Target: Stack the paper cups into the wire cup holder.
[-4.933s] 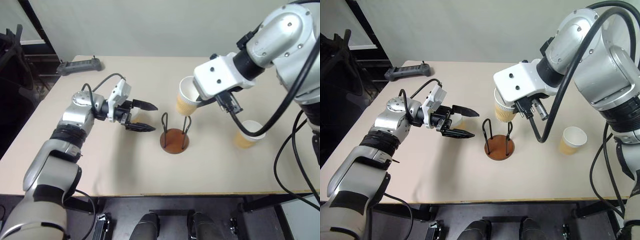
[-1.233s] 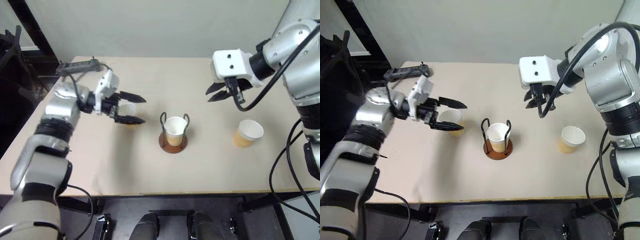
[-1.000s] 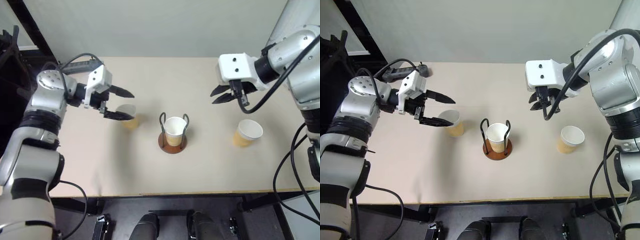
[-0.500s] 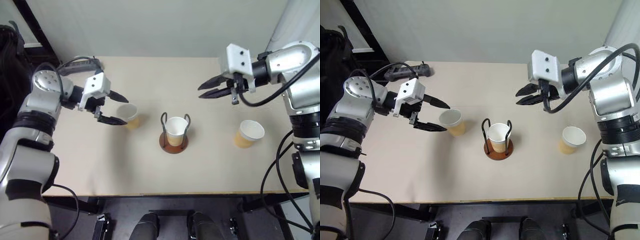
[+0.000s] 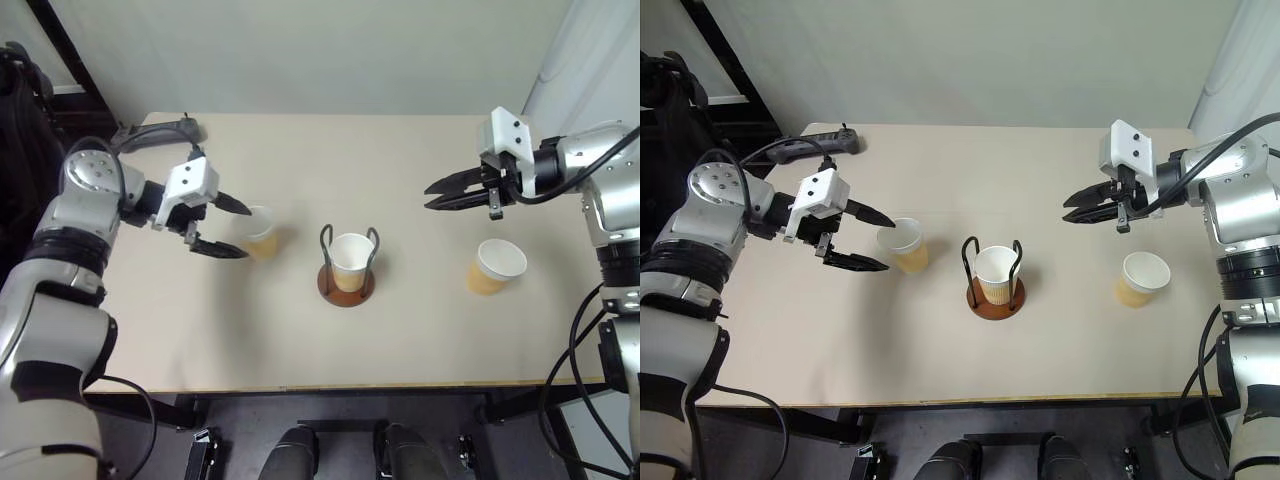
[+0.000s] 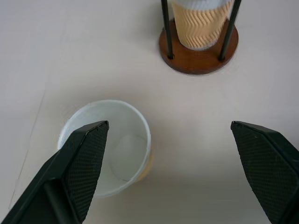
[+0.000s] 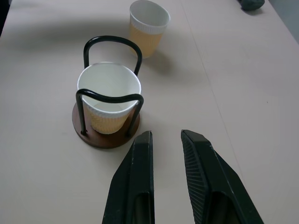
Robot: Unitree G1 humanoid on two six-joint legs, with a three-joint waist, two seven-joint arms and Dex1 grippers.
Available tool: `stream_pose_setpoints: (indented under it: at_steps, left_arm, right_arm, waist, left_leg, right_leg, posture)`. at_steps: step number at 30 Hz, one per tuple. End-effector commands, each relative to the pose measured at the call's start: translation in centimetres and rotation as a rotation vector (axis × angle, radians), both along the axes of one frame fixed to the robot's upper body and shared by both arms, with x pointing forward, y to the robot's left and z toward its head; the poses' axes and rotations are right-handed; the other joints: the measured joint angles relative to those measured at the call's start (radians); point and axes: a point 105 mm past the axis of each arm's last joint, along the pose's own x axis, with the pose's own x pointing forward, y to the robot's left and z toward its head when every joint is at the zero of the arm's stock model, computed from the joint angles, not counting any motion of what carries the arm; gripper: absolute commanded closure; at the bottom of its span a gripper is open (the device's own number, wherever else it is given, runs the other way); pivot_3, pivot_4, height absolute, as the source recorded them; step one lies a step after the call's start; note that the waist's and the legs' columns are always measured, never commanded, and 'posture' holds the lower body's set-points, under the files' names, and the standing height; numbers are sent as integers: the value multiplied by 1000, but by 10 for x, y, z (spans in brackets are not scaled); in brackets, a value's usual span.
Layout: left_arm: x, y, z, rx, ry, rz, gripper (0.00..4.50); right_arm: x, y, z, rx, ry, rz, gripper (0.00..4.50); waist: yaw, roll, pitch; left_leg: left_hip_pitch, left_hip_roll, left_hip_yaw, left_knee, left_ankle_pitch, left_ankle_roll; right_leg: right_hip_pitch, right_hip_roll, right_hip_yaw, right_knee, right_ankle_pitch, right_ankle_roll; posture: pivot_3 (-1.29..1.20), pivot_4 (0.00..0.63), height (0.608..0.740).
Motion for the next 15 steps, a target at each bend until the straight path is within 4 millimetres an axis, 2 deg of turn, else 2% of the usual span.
stream_pose_setpoints:
  at_steps: [1,8,15]
  left_arm:
    - [0,-4,17,75,-45,-51,0]
    - [4,-3,12,210,-47,-72,0]
    - [7,-8,8,262,-58,-99,0]
  right_arm:
    - [-5,2,13,-10,-36,24,3621]
    - [-5,0,11,-18,-19,20,3621]
    - [-5,-2,9,-23,-11,16,3621]
  waist:
    - [0,0,0]
    - [0,0,0]
    - [1,0,0]
  left_leg:
    - [0,0,0,0,0,0]
    - [-1,-1,0,0,0,0]
    - [-1,-1,0,0,0,1]
  right_leg:
    - [0,0,0,0,0,0]
    - [0,0,0,-1,0,0]
    - [0,0,0,-1,0,0]
  posture:
    - [0,150,740]
    - [0,150,740]
    - [0,150,740]
